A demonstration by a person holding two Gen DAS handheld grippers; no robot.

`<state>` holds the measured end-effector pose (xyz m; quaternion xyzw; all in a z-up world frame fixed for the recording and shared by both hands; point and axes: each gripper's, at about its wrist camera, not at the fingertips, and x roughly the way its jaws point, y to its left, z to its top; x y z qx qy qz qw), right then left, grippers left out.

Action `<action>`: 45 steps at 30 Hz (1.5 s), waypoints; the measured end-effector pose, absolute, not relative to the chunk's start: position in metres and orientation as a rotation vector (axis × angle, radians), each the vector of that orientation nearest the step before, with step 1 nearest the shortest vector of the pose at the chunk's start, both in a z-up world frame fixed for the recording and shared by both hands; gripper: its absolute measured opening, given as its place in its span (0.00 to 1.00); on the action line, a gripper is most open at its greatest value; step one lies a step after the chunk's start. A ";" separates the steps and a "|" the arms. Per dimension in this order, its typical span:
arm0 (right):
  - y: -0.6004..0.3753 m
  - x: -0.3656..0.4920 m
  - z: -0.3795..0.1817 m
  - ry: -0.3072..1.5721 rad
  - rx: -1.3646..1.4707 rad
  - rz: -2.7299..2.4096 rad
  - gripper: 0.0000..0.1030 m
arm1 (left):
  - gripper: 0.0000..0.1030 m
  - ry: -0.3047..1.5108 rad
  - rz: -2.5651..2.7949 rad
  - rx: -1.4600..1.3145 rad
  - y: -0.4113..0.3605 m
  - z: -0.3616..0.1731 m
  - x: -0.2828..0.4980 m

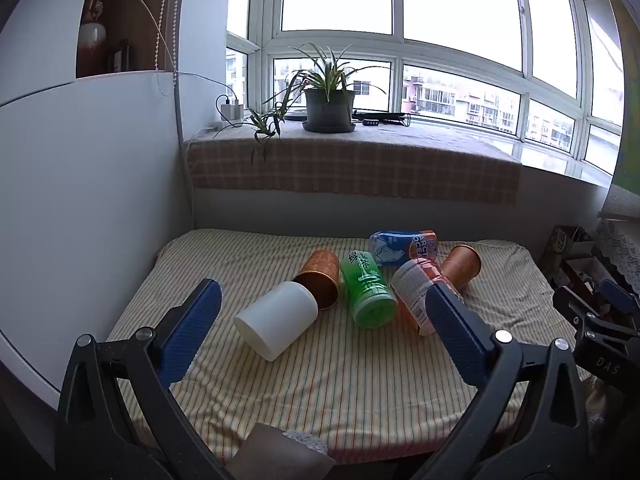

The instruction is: Flip cup upright

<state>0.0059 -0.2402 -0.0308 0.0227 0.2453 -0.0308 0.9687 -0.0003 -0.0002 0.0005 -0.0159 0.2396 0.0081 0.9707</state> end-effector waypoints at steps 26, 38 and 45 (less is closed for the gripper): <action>-0.241 0.010 -0.021 0.445 0.055 -0.100 0.99 | 1.00 0.502 0.026 -0.053 0.011 -0.010 0.002; -0.239 0.011 -0.017 0.433 0.051 -0.106 0.99 | 1.00 0.501 0.029 -0.060 0.011 -0.011 0.004; -0.239 0.010 -0.015 0.420 0.050 -0.109 0.99 | 1.00 0.498 0.028 -0.063 0.011 -0.012 0.003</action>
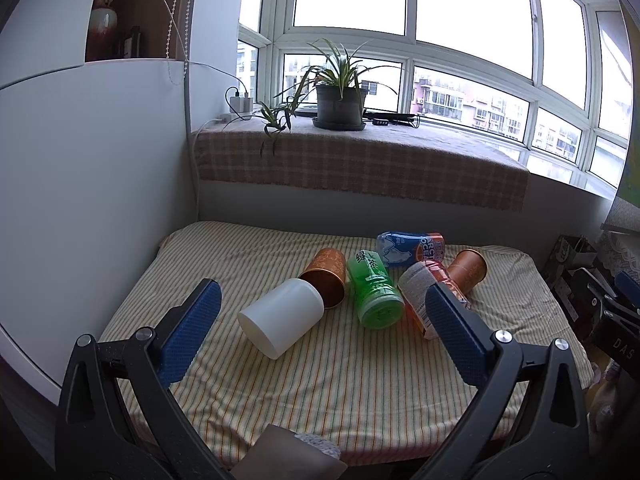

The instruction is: Flip cup upright

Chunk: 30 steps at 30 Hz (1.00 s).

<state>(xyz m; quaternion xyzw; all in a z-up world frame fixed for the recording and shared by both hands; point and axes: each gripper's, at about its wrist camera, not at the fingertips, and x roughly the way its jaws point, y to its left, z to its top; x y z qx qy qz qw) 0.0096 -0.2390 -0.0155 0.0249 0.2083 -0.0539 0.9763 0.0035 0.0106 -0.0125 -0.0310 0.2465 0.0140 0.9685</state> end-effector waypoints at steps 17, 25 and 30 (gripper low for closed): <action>-0.239 0.009 -0.021 0.409 0.044 -0.112 0.99 | 1.00 0.505 0.031 -0.071 0.003 -0.021 0.002; -0.235 0.008 -0.023 0.391 0.036 -0.117 0.99 | 1.00 0.508 0.027 -0.076 0.002 -0.023 0.000; -0.234 0.008 -0.024 0.390 0.032 -0.117 0.99 | 1.00 0.510 0.028 -0.078 0.002 -0.026 0.001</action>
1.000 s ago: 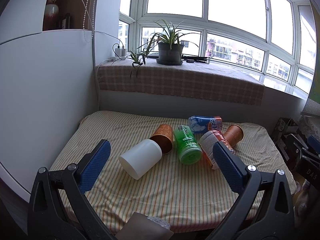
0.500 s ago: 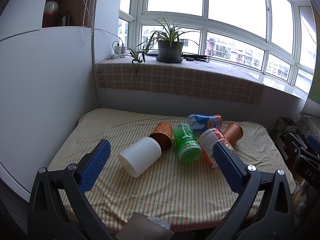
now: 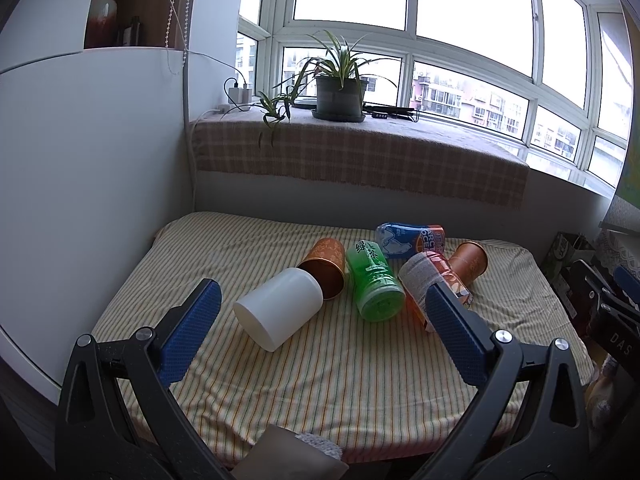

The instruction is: Flip cup upright

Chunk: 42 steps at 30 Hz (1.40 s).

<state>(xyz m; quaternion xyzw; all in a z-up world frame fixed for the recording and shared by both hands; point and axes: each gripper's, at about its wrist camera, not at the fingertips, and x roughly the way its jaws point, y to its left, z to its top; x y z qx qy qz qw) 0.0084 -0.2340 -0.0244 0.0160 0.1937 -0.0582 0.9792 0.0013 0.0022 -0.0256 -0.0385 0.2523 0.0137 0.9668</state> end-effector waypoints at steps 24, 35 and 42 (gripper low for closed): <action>-0.232 0.027 -0.037 0.426 0.021 -0.066 0.99 | 1.00 0.561 0.037 -0.087 0.019 -0.037 0.017; -0.240 0.088 -0.059 0.648 0.087 0.169 0.99 | 1.00 0.631 0.070 -0.112 0.050 -0.056 0.019; -0.242 0.142 -0.076 0.824 0.123 0.253 0.99 | 1.00 0.688 0.084 -0.136 0.068 -0.073 0.017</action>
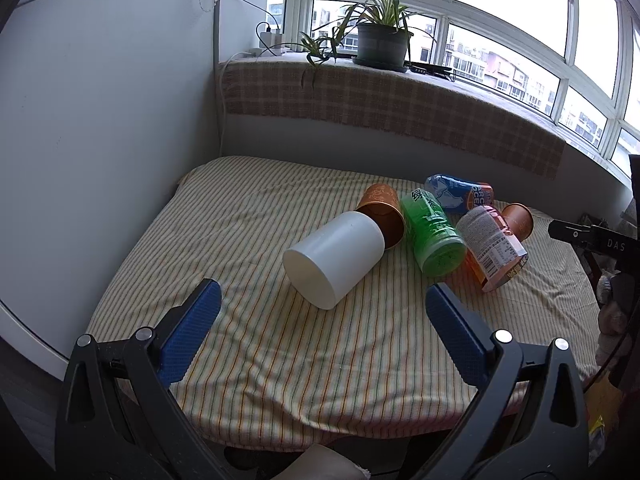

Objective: Flip cup upright
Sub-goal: 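Move the right gripper to the green tea bottle and close on it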

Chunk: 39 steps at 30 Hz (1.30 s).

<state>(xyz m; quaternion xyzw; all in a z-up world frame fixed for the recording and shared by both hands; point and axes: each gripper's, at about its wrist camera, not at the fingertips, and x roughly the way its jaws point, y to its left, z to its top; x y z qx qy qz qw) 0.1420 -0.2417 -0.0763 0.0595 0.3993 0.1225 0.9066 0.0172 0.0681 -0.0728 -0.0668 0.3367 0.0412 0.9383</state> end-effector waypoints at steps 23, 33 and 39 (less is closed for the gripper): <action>-0.108 0.290 -0.122 1.290 0.023 0.441 0.62 | 1.00 0.707 0.135 -0.211 0.105 -0.082 0.004; -0.080 0.301 -0.134 1.316 -0.117 0.363 0.62 | 1.00 0.706 0.139 -0.231 0.110 -0.085 0.004; -0.075 0.306 -0.142 1.313 -0.196 0.330 0.62 | 1.00 0.704 0.149 -0.244 0.112 -0.083 0.003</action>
